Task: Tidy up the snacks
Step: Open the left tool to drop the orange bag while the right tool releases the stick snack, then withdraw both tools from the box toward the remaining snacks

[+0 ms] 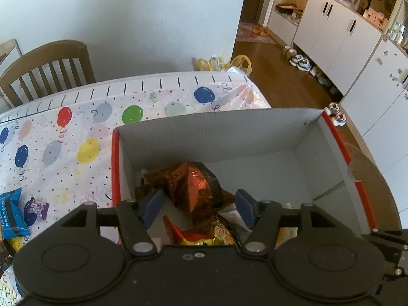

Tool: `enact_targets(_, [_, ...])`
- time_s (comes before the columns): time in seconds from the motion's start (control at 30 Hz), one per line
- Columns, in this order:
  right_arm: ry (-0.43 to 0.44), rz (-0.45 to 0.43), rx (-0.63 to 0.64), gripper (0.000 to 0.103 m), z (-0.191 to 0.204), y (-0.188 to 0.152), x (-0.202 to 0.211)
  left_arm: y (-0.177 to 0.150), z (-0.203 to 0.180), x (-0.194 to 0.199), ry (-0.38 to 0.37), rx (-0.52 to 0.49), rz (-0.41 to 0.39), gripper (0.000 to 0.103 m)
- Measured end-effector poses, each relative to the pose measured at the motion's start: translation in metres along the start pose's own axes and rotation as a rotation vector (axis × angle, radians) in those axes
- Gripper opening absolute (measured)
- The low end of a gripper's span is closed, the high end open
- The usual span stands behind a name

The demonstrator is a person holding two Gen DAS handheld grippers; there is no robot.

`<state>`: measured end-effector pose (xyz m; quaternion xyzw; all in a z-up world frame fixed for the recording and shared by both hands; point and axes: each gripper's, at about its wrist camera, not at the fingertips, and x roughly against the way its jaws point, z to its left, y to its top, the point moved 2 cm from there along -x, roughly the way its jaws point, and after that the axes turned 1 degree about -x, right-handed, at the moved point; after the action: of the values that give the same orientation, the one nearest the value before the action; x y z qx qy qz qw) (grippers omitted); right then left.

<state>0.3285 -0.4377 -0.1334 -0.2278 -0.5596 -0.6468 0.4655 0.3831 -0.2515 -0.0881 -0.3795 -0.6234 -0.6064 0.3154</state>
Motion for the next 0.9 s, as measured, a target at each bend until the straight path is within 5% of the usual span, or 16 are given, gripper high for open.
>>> enact_targets(0.13, [0.012, -0.027, 0.001, 0.012, 0.004, 0.003, 0.012, -0.005, 0.003, 0.015, -0.012, -0.005, -0.026, 0.063])
enact_targets(0.27, [0.024, -0.056, 0.023, 0.012, 0.014, 0.005, 0.025, -0.011, 0.009, 0.032, -0.018, -0.004, -0.063, 0.077])
enact_targets(0.9, [0.025, -0.124, 0.101, 0.012, 0.095, 0.003, 0.051, -0.047, 0.063, 0.111, -0.054, -0.024, -0.187, 0.083])
